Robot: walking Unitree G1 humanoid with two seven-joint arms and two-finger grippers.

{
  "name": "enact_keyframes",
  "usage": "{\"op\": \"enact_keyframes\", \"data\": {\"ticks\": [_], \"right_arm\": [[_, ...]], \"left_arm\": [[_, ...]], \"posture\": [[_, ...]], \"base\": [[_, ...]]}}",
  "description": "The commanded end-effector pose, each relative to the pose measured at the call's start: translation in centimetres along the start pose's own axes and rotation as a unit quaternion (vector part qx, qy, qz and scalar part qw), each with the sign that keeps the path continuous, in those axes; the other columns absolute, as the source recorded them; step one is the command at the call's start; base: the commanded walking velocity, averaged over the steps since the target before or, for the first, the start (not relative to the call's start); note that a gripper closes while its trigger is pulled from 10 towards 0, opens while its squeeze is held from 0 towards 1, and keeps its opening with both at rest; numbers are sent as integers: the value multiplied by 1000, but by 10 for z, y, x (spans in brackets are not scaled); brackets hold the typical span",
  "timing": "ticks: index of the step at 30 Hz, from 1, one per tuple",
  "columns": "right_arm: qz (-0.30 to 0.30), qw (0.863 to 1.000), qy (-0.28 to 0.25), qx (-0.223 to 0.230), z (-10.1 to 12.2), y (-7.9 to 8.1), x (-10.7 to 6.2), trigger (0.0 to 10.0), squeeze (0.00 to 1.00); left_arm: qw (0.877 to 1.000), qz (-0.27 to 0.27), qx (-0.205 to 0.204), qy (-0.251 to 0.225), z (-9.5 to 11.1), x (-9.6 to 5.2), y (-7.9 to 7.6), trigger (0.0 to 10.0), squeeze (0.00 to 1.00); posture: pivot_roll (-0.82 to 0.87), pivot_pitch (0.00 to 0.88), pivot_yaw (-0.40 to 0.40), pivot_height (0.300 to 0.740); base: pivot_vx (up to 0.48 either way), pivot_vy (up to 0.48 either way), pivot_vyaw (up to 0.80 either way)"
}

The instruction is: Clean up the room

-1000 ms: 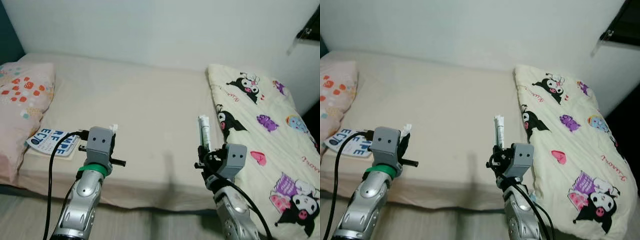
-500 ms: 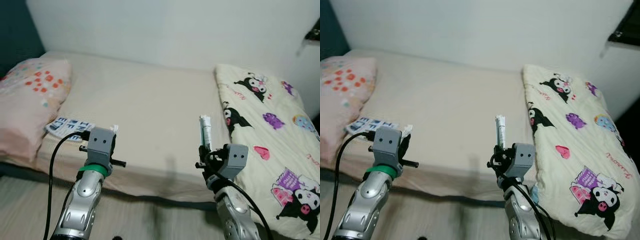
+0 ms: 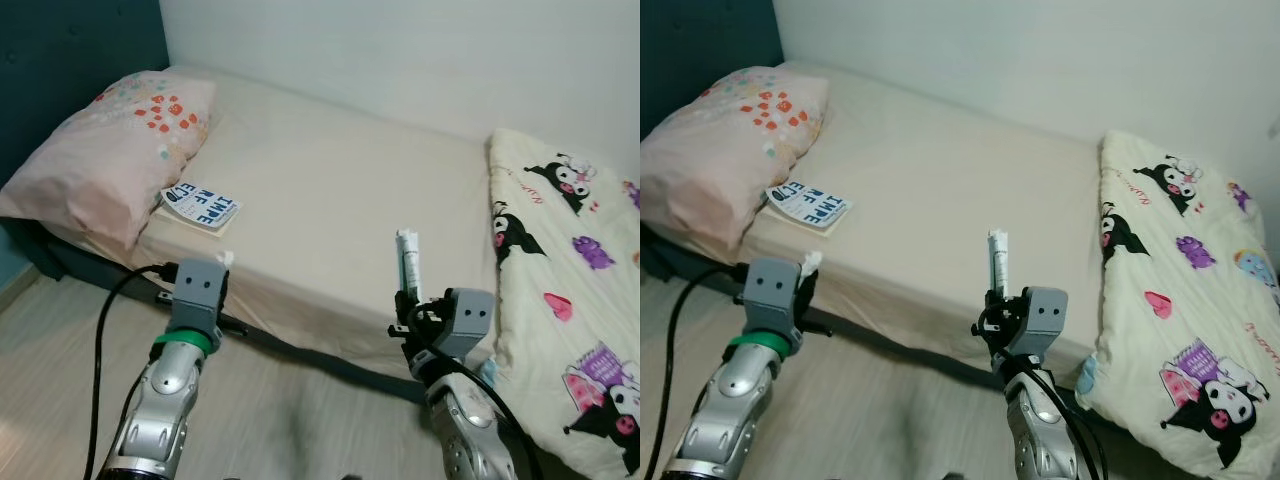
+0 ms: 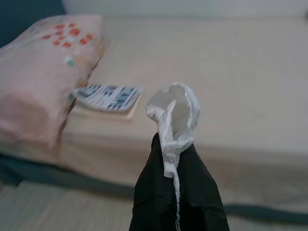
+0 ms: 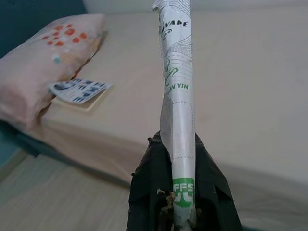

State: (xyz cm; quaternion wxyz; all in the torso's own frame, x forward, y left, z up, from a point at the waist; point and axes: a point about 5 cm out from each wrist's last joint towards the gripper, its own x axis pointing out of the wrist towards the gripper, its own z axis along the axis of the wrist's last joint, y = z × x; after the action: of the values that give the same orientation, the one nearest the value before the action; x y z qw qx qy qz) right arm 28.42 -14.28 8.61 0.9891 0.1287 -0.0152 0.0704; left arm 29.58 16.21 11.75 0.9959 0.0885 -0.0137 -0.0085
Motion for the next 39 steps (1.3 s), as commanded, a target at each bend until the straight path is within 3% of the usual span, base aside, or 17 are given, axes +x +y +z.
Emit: {"op": "enact_keyframes", "data": {"ticks": [1, 7, 9, 10, 12, 13, 16, 17, 19, 20, 22, 28, 32, 36, 39], "right_arm": [[-10, 1000, 10, 2, -5, -6, -5, 10000, 0], [-3, 1000, 14, -12, -7, -8, -5, 10000, 0], [-14, 998, 44, -41, -21, -15, -8, 10000, 0], [-14, 998, 44, -41, -21, -15, -8, 10000, 0], [-33, 992, 96, -78, -43, -28, -16, 10000, 0], [-33, 992, 96, -78, -43, -28, -16, 10000, 0], [-65, 973, 190, -113, -78, -49, -33, 10000, 0], [-65, 973, 190, -113, -78, -49, -33, 10000, 0], [-64, 958, 247, -129, -97, -51, -45, 10000, 0], [-64, 958, 247, -129, -97, -51, -45, 10000, 0], [-52, 946, 286, -142, -111, -47, -54, 10000, 0], [-80, 926, 347, -128, -131, -51, -77, 10000, 0], [-117, 922, 353, -103, -132, -62, -83, 10000, 0], [-125, 918, 362, -108, -132, -72, -90, 10000, 0], [-143, 912, 369, -103, -133, -80, -96, 10000, 0]], "left_arm": [[1000, -8, -4, 9, -5, -3, -4, 10000, 0], [998, -36, 10, 43, -14, -4, -10, 10000, 0], [994, -56, 28, 89, -29, -8, -15, 10000, 0], [994, -56, 28, 89, -29, -8, -15, 10000, 0], [987, -56, 48, 141, -48, -13, -14, 10000, 0], [987, -56, 48, 141, -48, -13, -14, 10000, 0], [976, -77, 88, 181, -75, -22, -13, 10000, 0], [976, -77, 88, 181, -75, -22, -13, 10000, 0], [966, -91, 106, 219, -100, -33, -9, 10000, 0], [966, -91, 106, 219, -100, -33, -9, 10000, 0], [954, -91, 112, 264, -122, -45, -4, 10000, 0], [929, -55, 92, 354, -156, -69, 6, 10000, 0], [916, -48, 90, 389, -170, -82, 8, 10000, 0], [903, -45, 94, 417, -181, -93, 9, 10000, 0], [899, -57, 112, 419, -183, -94, 8, 10000, 0]], "posture": [[70, 36, -54, 719], [70, 36, -54, 719], [72, 30, -52, 719], [72, 30, -52, 719], [72, 30, -52, 719], [72, 30, -52, 719], [69, 27, -43, 719], [69, 27, -43, 719], [65, 27, -38, 719], [65, 27, -38, 719], [65, 27, -38, 719], [75, 34, -50, 719], [75, 34, -50, 719], [75, 38, -69, 719], [75, 38, -69, 719]], "base": [[-337, 0, 0], [-45, 0, 612], [0, 0, 744], [0, 0, 744], [0, 0, 737], [0, 0, 731], [0, 0, 725], [0, 0, 725], [0, 0, 725], [0, 0, 725], [0, 0, 725], [0, 0, 726], [0, 0, 728], [0, 0, 725], [0, 0, 700]]}}
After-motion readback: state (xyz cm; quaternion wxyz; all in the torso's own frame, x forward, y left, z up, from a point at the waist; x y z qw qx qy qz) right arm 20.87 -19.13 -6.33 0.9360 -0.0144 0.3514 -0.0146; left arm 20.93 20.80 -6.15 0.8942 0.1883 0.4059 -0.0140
